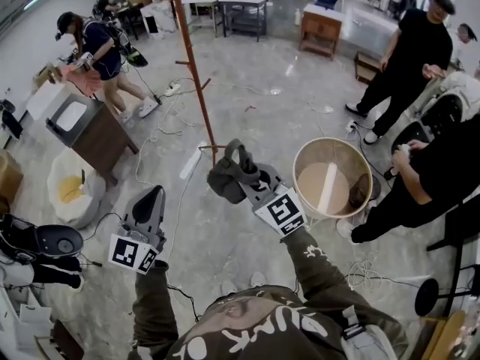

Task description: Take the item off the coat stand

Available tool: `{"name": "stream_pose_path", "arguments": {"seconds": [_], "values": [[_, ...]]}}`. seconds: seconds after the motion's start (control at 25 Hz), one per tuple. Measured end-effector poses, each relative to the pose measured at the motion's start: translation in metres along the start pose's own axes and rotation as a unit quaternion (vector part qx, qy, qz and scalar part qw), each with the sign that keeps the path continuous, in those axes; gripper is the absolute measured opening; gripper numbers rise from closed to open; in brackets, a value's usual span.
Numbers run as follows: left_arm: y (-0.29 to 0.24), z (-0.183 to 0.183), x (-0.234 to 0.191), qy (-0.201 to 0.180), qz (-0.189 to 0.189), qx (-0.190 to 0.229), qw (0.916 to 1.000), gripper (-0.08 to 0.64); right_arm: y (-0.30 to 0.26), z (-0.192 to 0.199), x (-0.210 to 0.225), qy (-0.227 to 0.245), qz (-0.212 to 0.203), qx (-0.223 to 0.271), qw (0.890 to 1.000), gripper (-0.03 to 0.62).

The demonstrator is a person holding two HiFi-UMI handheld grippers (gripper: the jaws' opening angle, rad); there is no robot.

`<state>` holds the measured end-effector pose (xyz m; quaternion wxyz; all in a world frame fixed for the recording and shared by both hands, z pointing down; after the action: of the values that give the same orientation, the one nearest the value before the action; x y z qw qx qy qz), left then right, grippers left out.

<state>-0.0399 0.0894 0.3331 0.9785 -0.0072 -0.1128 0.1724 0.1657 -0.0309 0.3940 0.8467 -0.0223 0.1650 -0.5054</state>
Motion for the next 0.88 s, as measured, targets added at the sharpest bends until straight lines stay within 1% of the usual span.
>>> {"name": "stream_pose_path", "arguments": {"seconds": [0.4,0.72,0.88], "values": [[-0.001,-0.007,-0.006,-0.008,0.009,0.014,0.9998,0.003,-0.001,-0.008,0.0,0.006,0.015,0.001,1.0,0.04],[0.003,-0.008,-0.01,-0.009,0.014,0.021,0.9996,0.003,-0.001,-0.011,-0.004,0.009,0.026,-0.001,1.0,0.04],[0.004,-0.002,-0.015,-0.008,0.015,0.024,0.9996,0.003,-0.007,-0.01,-0.007,0.012,0.028,-0.002,1.0,0.04]]}}
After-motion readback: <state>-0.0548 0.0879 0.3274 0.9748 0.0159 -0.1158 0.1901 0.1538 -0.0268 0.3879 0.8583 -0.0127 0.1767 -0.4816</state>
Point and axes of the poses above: the fingertips, and each gripper's own axes: y backward along the fingers, x to its right, z out of its underside, the point moved 5 cm from there along y, backward along the fingers, and after that the axes turned 10 degrees about -x, right-handed, at the moved point
